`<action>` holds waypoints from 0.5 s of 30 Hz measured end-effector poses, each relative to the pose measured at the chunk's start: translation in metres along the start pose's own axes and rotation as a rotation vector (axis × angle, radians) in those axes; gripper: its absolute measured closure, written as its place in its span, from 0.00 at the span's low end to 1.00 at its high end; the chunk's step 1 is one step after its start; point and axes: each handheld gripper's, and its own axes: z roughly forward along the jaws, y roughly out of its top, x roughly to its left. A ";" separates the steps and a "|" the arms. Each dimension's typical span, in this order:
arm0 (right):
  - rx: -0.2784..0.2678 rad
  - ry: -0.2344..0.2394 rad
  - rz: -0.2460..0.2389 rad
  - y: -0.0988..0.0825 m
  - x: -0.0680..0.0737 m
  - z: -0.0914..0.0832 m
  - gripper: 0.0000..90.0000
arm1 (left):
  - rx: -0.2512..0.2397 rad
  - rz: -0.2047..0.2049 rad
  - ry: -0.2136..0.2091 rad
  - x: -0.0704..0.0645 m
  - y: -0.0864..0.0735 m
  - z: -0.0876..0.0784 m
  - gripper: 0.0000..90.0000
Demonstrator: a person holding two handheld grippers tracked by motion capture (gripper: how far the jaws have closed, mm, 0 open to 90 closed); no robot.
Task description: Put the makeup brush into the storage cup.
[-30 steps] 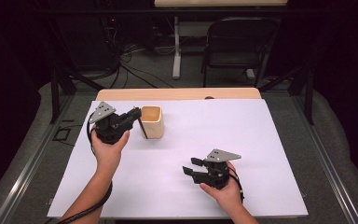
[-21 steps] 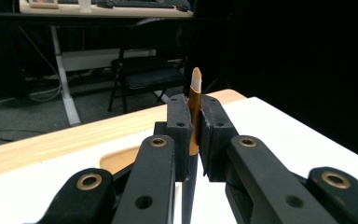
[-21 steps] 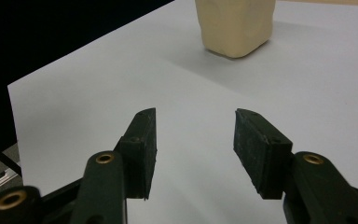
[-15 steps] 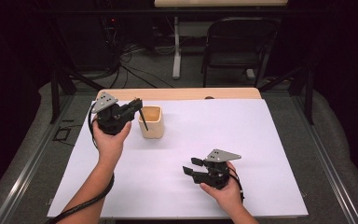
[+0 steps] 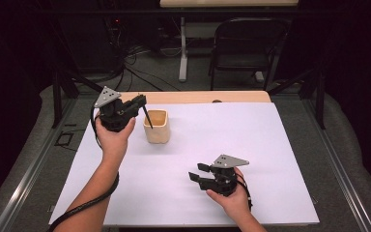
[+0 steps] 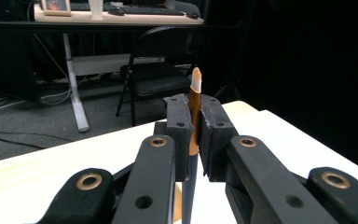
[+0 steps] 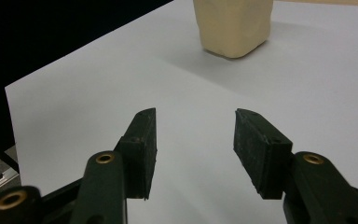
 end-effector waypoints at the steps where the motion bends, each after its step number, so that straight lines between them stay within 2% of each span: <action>1: 0.001 -0.001 0.001 0.000 0.000 0.000 0.55 | 0.001 0.000 0.006 0.000 0.001 0.001 0.93; 15: -0.006 0.000 0.006 0.000 -0.001 -0.001 0.55 | 0.013 0.044 0.072 -0.004 0.013 0.018 0.93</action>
